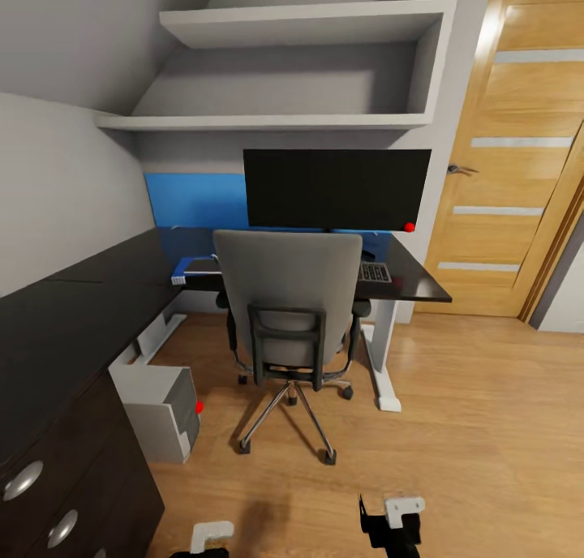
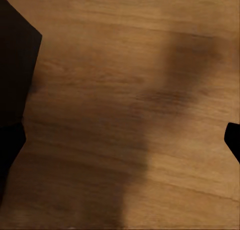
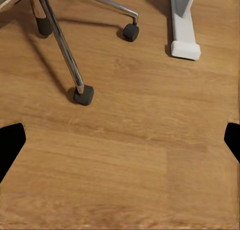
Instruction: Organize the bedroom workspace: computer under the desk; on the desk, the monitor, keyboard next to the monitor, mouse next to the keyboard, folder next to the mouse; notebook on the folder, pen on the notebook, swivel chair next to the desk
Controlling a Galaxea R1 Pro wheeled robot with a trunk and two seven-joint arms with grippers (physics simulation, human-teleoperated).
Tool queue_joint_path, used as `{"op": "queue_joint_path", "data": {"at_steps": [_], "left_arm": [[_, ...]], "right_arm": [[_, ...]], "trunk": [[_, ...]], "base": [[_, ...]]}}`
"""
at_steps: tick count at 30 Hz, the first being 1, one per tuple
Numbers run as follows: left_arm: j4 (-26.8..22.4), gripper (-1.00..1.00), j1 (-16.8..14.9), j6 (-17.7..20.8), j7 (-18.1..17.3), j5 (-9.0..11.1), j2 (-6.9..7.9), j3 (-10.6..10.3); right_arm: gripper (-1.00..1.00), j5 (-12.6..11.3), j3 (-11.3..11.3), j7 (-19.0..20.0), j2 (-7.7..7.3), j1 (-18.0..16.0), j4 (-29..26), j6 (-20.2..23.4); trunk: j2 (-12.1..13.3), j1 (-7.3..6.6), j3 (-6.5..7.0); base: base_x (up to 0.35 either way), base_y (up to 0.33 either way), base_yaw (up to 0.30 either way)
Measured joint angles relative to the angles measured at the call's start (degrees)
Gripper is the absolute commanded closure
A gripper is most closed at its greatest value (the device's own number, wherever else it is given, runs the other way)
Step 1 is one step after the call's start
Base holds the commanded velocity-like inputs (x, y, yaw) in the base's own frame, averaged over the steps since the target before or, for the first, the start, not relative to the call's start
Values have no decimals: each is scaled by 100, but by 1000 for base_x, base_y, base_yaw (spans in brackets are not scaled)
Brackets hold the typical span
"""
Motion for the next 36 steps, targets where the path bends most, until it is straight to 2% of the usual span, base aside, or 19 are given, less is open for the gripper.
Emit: {"op": "queue_joint_path", "data": {"at_steps": [1, 4, 17, 36], "left_arm": [[409, -100, 2, -382, 2, 5, 14, 11], [646, -100, -1, -524, -2, 0, 19, 0], [745, -100, 2, -564, 0, -6, 28, 0], [765, -100, 4, -603, 1, -21, 42, -2]], "right_arm": [[-100, -4, -6, -5, -6, 132, 6, 8], [-100, 9, 4, 9, 1, 256, 7, 39], [-100, 24, 5, 10, -22, 502, 7, 52], [-100, 27, 7, 15, -25, 546, 7, 53]], "trunk": [[40, -22, 17], [160, -88, 72], [682, -374, 306], [1444, -791, 647]], "base": [[0, 0, 0], [0, 0, 0], [0, 0, 0], [0, 0, 0]]}}
